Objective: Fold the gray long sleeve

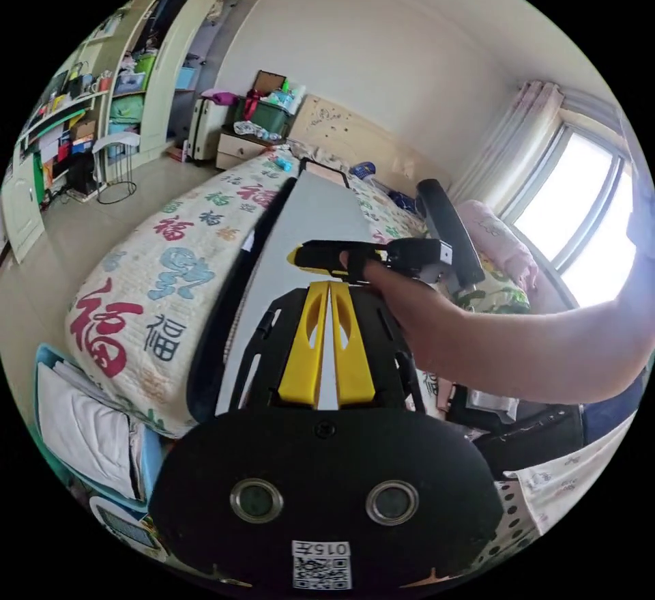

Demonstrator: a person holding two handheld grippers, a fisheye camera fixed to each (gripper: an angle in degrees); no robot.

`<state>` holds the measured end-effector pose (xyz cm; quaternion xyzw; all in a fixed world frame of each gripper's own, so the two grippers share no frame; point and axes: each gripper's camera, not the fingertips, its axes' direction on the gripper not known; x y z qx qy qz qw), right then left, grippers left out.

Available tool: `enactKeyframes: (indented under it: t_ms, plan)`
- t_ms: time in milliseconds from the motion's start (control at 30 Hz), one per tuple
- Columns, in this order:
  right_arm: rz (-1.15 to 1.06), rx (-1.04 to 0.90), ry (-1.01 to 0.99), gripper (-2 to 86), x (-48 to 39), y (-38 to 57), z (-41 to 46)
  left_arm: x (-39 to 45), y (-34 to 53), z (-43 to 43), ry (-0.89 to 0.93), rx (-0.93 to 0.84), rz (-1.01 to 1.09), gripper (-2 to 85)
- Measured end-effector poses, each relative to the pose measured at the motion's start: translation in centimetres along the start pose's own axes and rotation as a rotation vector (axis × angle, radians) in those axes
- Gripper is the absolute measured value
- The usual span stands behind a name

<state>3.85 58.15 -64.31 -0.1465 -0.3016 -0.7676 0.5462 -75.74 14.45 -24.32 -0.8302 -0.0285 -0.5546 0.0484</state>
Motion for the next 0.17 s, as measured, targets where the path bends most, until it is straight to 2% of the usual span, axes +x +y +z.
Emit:
enactKeyframes:
  t_ms: [167]
  plan:
    - [-0.203, -0.151, -0.140, -0.7, -15.5, -3.9, 13.9, -12.6, 7.9, -13.3, -0.212, 0.176, 0.012, -0.9]
